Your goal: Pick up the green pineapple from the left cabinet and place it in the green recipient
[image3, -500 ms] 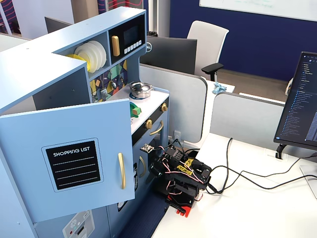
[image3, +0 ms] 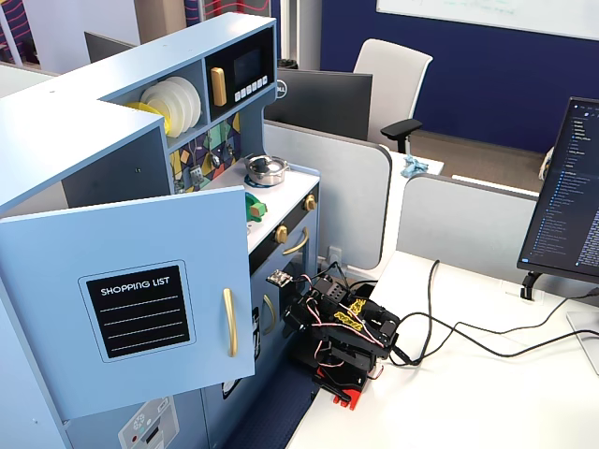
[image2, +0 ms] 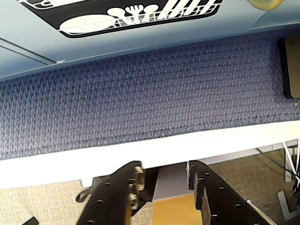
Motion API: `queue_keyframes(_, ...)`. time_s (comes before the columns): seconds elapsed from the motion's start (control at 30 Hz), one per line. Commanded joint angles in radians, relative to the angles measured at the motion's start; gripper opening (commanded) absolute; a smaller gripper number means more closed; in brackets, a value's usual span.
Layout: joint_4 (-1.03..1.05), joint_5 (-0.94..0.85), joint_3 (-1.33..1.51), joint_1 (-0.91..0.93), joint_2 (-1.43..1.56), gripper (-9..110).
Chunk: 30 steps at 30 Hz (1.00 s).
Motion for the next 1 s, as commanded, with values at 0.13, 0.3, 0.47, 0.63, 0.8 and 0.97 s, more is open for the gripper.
queue_keyframes(0.13, -0.68, 0.13, -0.14, -0.27, -0.066, 0)
queue_keyframes(0.3, -0.983, -0.008, -0.367, -0.535, -0.178, 0)
queue_keyframes(0.47, -0.974, -0.216, -0.612, -0.727, -0.308, 0)
queue_keyframes(0.63, -0.971, -0.356, -0.716, -0.824, -0.422, 0)
queue_keyframes(0.8, -1.035, -0.282, -0.739, -0.825, -0.531, 10)
queue_keyframes(0.97, -1.215, -0.1, -0.773, -0.815, -0.683, 25)
